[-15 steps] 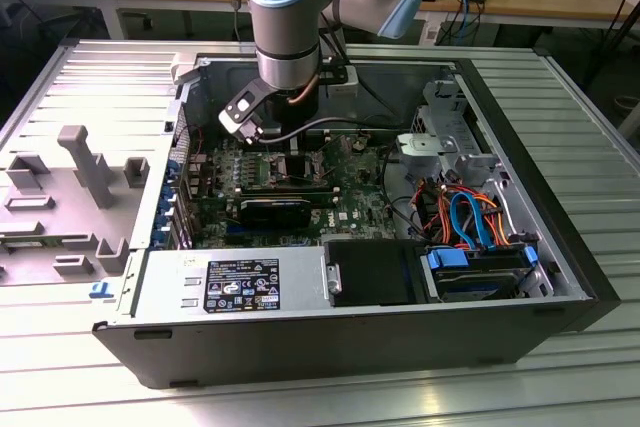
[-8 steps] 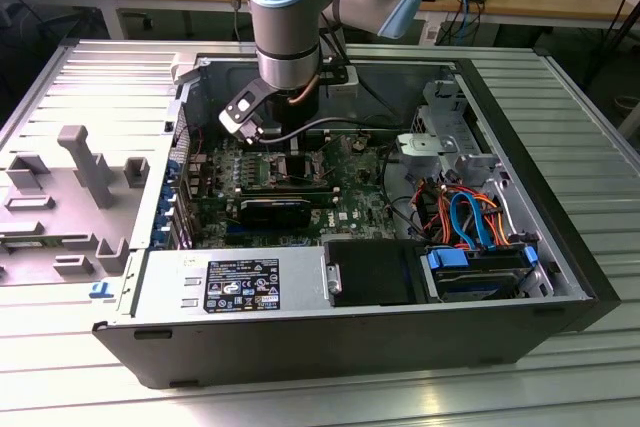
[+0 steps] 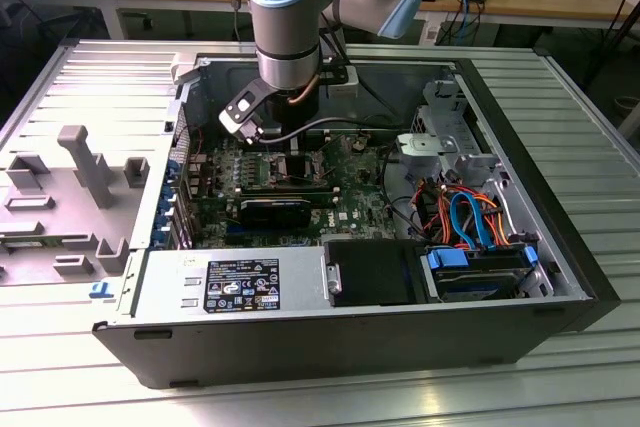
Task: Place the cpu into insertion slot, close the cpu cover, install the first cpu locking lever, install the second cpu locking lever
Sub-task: 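Place the cpu into insertion slot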
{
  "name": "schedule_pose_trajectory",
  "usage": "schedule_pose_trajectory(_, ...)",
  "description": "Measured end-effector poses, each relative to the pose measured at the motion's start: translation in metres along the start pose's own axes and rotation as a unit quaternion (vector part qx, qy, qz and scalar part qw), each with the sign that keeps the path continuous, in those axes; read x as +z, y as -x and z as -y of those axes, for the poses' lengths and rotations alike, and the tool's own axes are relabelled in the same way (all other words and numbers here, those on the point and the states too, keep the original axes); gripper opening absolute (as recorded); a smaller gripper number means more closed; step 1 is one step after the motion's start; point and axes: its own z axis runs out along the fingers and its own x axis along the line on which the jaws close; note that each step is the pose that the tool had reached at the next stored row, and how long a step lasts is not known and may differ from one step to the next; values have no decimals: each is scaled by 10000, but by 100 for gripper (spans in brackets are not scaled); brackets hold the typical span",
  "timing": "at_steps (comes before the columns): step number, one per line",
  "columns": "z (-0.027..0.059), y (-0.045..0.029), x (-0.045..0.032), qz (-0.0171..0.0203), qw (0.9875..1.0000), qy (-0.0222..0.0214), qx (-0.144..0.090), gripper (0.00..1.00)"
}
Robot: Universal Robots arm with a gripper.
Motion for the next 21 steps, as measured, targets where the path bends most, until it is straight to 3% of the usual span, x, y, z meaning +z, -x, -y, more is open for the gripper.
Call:
schedule_pose_trajectory(9,0,-1,3,-8,10000,2,1,54)
schedule_pose_trajectory(11,0,0,2,-5,10000,1,1,62)
schedule_pose_trajectory(21,-2,0,-24,-3,10000,-3,0,62)
